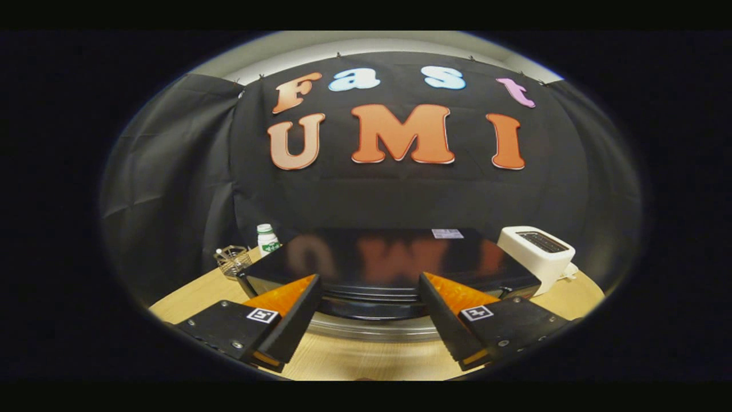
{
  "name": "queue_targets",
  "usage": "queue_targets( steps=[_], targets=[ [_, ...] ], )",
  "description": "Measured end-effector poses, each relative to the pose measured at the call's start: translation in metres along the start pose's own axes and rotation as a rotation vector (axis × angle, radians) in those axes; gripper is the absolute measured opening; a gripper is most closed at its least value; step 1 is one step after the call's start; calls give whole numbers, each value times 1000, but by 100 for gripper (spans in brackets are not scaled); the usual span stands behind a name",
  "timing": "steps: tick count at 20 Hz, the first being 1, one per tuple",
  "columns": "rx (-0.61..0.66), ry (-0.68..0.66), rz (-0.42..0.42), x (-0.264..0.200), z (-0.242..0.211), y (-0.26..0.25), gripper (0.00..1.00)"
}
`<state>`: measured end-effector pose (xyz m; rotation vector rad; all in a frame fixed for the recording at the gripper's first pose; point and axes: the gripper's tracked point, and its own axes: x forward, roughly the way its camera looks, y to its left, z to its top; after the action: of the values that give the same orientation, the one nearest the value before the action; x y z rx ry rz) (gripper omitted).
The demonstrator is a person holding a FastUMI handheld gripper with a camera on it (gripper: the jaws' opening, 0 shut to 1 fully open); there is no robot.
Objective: Open the toaster oven, put the food inside, and close the toaster oven door.
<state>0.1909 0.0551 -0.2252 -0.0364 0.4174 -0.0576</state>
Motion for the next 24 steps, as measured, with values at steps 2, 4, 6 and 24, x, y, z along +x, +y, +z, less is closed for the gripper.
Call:
queue_targets(
  steps=[2,4,6,24],
  targets=[
    [-17,-1,3,-3,-4,2,98],
    [-1,-3,6,-8,-4,2,96],
    [13,16,17,-15,-10,4,89],
    [49,221,198,-108,-111,39,85]
  ],
)
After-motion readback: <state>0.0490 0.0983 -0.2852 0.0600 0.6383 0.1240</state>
